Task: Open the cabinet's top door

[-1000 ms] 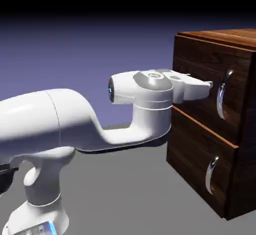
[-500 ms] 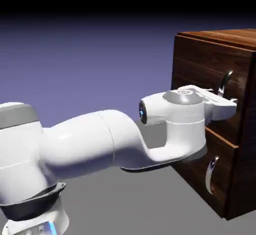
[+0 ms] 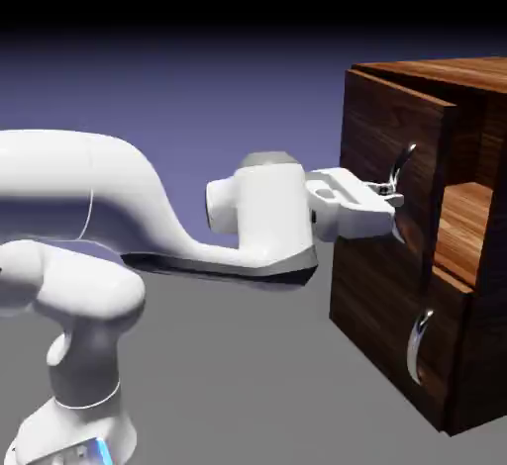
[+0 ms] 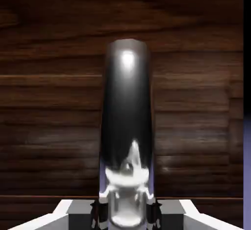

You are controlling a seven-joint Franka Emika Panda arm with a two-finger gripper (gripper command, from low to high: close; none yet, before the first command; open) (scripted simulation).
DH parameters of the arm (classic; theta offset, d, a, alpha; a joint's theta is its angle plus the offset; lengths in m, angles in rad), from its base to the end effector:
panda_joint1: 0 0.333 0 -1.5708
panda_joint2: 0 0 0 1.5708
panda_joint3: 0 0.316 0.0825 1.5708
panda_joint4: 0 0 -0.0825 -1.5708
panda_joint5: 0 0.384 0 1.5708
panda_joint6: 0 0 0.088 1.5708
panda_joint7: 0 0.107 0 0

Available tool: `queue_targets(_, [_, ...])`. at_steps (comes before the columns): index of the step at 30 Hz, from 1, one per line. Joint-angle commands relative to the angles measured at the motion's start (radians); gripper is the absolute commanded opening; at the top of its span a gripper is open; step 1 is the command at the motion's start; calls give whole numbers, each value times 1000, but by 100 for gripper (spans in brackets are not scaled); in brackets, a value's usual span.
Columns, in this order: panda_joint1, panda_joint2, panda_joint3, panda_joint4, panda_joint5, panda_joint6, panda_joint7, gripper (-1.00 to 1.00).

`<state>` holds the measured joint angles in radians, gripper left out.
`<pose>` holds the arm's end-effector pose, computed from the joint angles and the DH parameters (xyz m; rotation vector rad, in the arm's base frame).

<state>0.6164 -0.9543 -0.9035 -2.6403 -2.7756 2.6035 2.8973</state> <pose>0.3633 -0.1107 0.4699 -1.7292 0.9925 -1.9259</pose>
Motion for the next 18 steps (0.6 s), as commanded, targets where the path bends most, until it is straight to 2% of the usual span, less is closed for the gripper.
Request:
queue_targets(1, [-36,-1,36,-26,29,-18,0,-100])
queue_targets(13, [-388,-52,471,-240,380,-129,1,-100])
queue_targets(18, [-443,-131,625,-319,591,-204,-73,-100])
